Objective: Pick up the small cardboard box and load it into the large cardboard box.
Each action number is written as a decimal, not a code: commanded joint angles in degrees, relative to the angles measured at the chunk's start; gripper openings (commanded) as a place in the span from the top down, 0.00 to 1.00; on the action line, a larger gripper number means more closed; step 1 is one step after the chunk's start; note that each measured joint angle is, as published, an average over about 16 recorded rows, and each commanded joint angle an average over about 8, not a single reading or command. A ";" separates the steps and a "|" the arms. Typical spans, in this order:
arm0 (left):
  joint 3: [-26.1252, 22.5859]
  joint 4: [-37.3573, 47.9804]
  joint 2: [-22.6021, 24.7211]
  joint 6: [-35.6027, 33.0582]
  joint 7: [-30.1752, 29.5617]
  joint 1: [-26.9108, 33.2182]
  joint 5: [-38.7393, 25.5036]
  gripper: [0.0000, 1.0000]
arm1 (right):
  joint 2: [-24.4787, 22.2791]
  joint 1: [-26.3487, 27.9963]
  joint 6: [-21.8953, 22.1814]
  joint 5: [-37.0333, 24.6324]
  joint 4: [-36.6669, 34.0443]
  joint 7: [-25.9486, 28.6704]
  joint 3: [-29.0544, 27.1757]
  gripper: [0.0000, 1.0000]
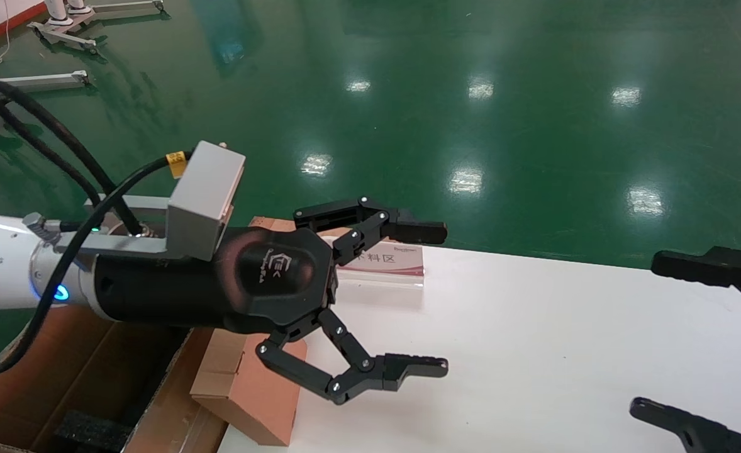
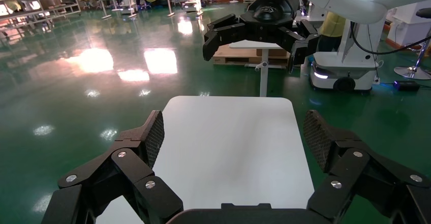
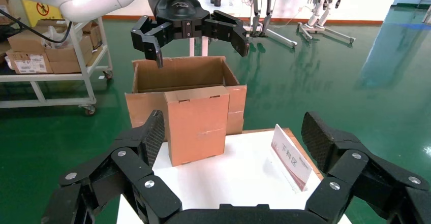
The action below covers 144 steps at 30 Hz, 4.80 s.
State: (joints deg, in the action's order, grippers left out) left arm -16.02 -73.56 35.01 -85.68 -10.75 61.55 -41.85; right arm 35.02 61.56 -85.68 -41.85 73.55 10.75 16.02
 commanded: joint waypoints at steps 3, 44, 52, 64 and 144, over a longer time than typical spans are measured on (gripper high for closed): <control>0.00 0.00 0.00 0.00 0.00 0.00 0.00 0.00 | 0.00 0.00 0.00 0.00 0.00 0.00 0.00 0.00; -33.13 -3.93 1.72 -5.20 -37.97 40.32 -42.95 0.00 | -0.03 0.06 0.02 0.08 -0.06 -0.08 0.14 0.00; -49.38 -4.06 4.60 -5.40 -52.31 52.01 -47.35 0.00 | -0.05 0.07 0.03 0.10 -0.06 -0.10 0.17 0.00; -70.64 -4.14 5.66 -5.01 -67.72 65.07 -43.13 0.00 | -0.07 0.08 0.06 0.14 -0.06 -0.12 0.23 0.00; -93.30 -4.27 6.00 2.39 -73.61 68.84 -36.71 1.00 | -0.16 0.11 0.16 0.29 -0.08 -0.22 0.41 1.00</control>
State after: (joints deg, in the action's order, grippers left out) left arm -109.32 -77.84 41.01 -83.28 -84.35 130.38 -78.55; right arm 34.86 61.66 -85.52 -41.56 73.47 10.52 16.43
